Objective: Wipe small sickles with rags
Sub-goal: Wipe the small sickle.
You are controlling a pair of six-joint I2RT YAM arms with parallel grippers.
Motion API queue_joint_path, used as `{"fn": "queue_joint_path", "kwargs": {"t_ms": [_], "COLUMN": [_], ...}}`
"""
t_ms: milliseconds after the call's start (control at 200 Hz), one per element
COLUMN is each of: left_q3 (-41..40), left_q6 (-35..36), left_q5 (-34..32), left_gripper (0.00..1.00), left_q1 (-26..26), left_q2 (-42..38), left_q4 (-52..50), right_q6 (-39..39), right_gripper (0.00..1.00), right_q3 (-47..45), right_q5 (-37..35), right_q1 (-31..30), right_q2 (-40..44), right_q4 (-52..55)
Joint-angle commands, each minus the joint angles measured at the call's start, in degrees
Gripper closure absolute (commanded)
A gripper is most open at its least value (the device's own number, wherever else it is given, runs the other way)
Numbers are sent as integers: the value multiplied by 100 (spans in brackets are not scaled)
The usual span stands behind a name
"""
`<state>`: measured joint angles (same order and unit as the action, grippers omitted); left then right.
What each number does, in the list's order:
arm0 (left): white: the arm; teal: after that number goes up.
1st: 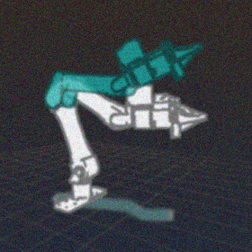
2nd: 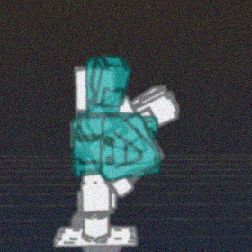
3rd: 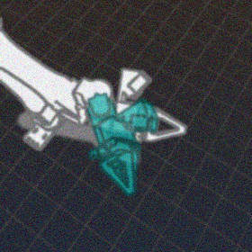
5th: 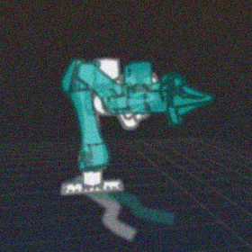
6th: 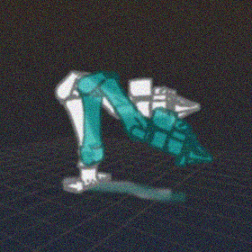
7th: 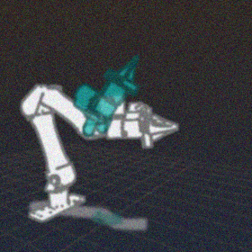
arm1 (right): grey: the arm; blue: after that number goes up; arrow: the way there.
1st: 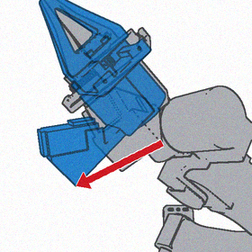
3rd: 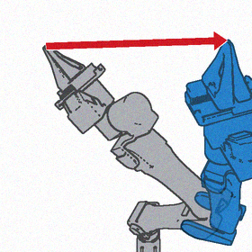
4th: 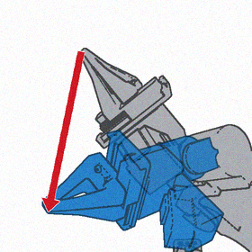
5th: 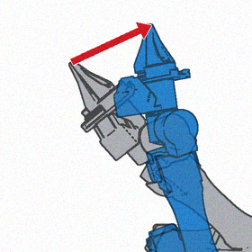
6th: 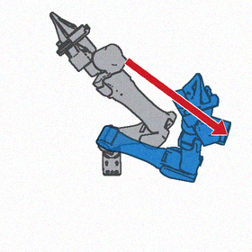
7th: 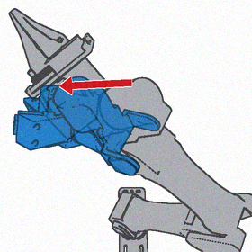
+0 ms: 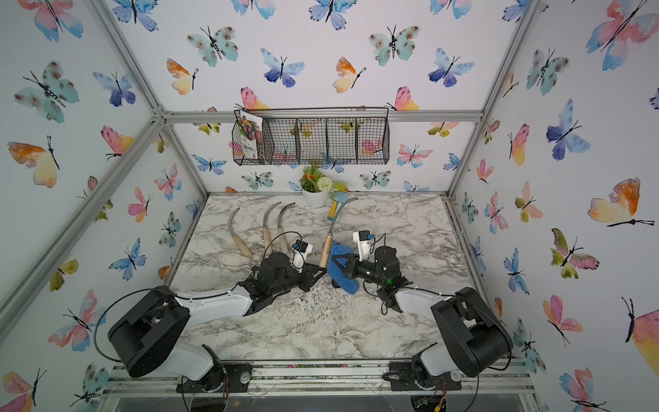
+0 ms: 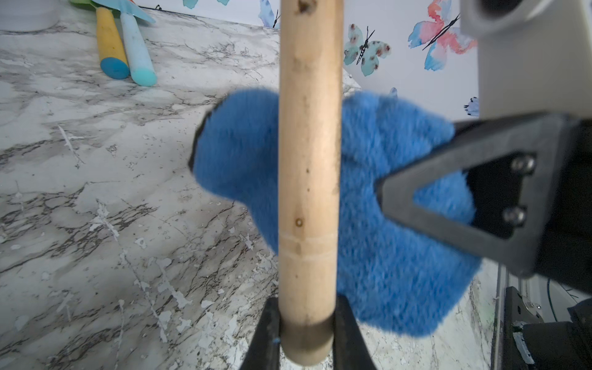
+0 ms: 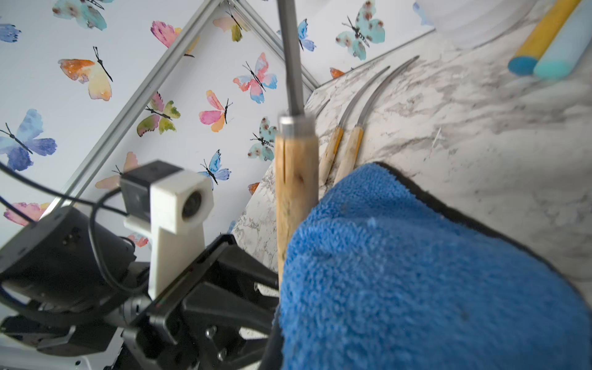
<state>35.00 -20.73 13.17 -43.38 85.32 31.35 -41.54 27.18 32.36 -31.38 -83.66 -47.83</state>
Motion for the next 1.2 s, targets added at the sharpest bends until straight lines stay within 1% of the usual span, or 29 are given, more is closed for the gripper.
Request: {"fn": "queue_joint_path", "kwargs": {"t_ms": [0, 75, 160, 235, 295, 350, 440, 541, 686, 851, 1036, 1131, 1191], "left_q3": [-3, 36, 50, 50, 50, 41, 33, 42, 64, 89, 89, 77, 69], "left_q6": [78, 78, 66, 61, 59, 62, 57, 54, 60, 78, 78, 78, 79], "left_q5": [45, 96, 115, 125, 133, 134, 150, 168, 195, 177, 161, 137, 126], "left_gripper": [100, 100, 100, 100, 100, 100, 100, 100, 100, 100, 100, 100, 100], "left_q1": [-35, -30, -31, -31, -31, -31, -31, -31, -29, -27, -31, -29, -31], "left_q2": [-25, 32, 80, 97, 83, 75, 64, 73, 99, 117, 114, 93, 83], "left_q4": [64, 64, 65, 69, 72, 75, 73, 73, 77, 61, 47, 48, 47], "right_q6": [-218, -279, -315, -175, -44, 9, 86, 309, 282, 488, 497, 189, 165], "right_gripper": [98, 98, 98, 98, 98, 98, 98, 98, 98, 98, 98, 98, 98], "right_q3": [-293, -376, -410, -338, -199, -68, 194, 663, 1096, 1425, 1336, 948, 724], "right_q5": [165, 174, 164, -7, -280, -391, -371, -423, -268, -407, -308, -122, -200], "right_q1": [-357, -555, -582, -580, -562, -442, -229, -70, 237, 279, 277, 212, 57], "right_q2": [-168, -271, -253, -108, 3, 64, 100, 126, 69, 148, 83, 8, 7], "right_q4": [-778, -980, -1071, -837, -496, -310, -203, 290, 439, 860, 950, 432, 322]}}
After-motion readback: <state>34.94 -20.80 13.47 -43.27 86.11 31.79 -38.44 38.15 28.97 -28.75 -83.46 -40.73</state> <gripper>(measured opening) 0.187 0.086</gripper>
